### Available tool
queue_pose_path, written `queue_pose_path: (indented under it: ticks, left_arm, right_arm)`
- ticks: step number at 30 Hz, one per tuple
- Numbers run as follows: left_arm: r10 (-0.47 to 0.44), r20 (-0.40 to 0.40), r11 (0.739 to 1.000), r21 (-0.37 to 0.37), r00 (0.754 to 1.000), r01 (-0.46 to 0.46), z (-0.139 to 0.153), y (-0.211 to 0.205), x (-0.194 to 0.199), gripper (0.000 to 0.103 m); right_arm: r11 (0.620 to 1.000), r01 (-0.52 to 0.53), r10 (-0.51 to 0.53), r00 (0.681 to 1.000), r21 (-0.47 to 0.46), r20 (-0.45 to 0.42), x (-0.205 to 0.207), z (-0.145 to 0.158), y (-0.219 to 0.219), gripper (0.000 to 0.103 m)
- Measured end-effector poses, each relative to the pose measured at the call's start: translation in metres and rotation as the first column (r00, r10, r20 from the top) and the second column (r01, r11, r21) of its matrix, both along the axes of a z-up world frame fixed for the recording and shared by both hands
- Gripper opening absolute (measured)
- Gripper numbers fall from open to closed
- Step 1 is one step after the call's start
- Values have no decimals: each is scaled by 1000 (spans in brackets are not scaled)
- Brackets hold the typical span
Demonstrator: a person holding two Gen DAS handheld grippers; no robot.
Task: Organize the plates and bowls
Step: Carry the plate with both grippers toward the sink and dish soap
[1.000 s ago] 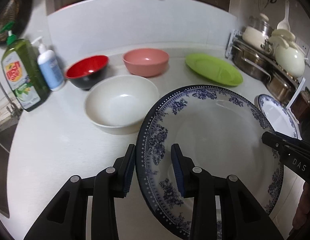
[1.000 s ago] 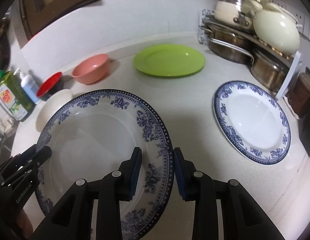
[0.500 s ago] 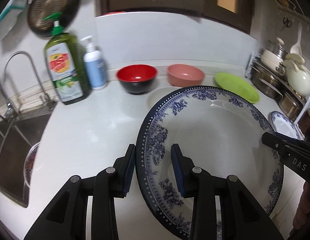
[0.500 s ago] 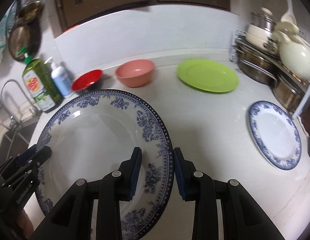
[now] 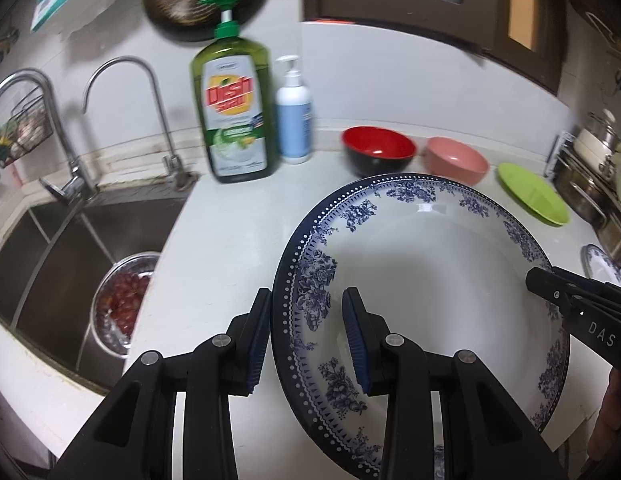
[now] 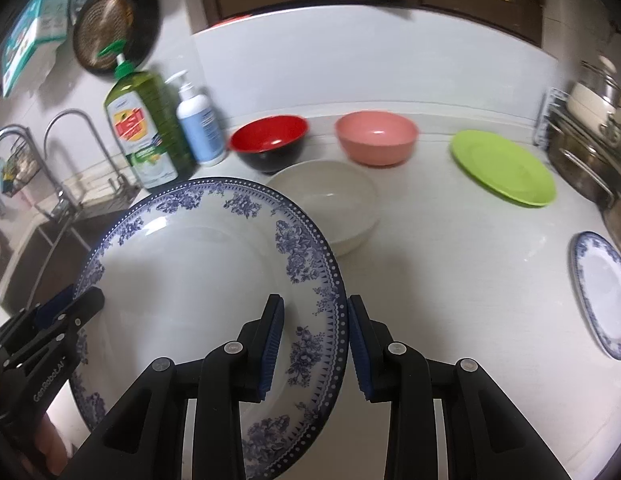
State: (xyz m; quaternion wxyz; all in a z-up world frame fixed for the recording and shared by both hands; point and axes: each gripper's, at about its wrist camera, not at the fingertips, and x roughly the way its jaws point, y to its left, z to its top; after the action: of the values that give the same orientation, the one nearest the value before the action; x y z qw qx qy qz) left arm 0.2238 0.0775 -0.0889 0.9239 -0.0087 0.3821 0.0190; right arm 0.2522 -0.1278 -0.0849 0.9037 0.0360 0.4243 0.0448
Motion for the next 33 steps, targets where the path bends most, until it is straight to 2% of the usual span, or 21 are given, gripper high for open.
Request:
queue_pose_path:
  ticks: [14,33]
  left_arm:
    - [78,-78,997,19,994,-77,-33,48,5,36]
    - [95,-148,995,13,984,-94,-67,55,23,36]
  right_arm:
    - [997,-77,77,993,12,-84,21,-38,49,33]
    - [996,-87,86,982,-1,-168,41,-68,64,33]
